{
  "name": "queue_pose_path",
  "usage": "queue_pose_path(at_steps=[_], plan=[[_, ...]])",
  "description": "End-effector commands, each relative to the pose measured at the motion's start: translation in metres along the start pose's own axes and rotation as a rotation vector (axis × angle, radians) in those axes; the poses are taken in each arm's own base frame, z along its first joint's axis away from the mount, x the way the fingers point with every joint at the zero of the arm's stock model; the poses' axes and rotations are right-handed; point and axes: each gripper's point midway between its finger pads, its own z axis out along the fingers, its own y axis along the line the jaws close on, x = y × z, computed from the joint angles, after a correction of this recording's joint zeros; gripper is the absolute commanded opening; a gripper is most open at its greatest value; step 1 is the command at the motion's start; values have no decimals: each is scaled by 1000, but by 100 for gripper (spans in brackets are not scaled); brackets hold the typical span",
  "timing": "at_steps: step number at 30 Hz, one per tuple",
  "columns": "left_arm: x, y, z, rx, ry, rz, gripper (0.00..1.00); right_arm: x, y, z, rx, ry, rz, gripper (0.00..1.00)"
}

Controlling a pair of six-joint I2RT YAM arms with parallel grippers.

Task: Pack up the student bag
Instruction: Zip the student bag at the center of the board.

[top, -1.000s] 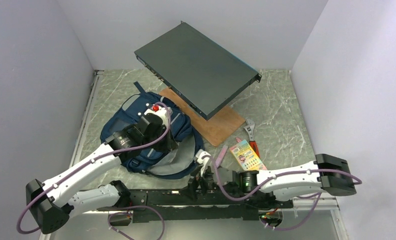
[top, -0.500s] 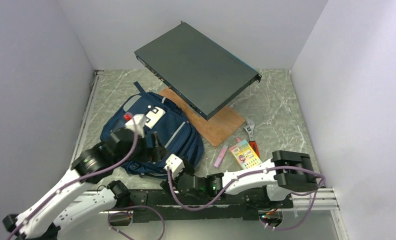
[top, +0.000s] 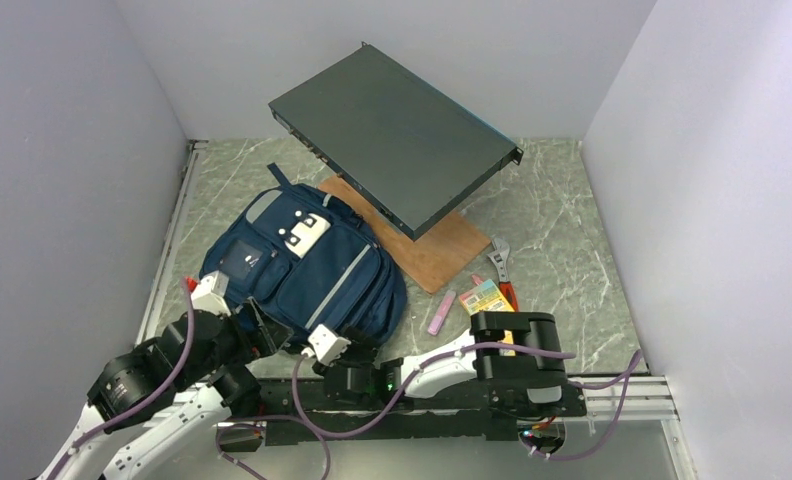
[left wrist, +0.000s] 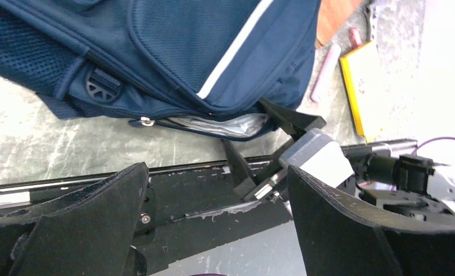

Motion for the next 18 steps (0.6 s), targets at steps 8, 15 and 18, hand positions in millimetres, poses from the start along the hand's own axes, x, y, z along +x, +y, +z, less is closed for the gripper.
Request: queue_pose_path(at_steps=[8,15,18], plan=[[12,16,22,-146,61,-31,96,-24,-19,-5,-24,-32,158,0],[26,4,38,-42,80,-108,100,-56,-21,-23,-341,-75,378,0],[37,5,44,-36,119,-104,99,-60,-29,-28,-401,-85,431,0]])
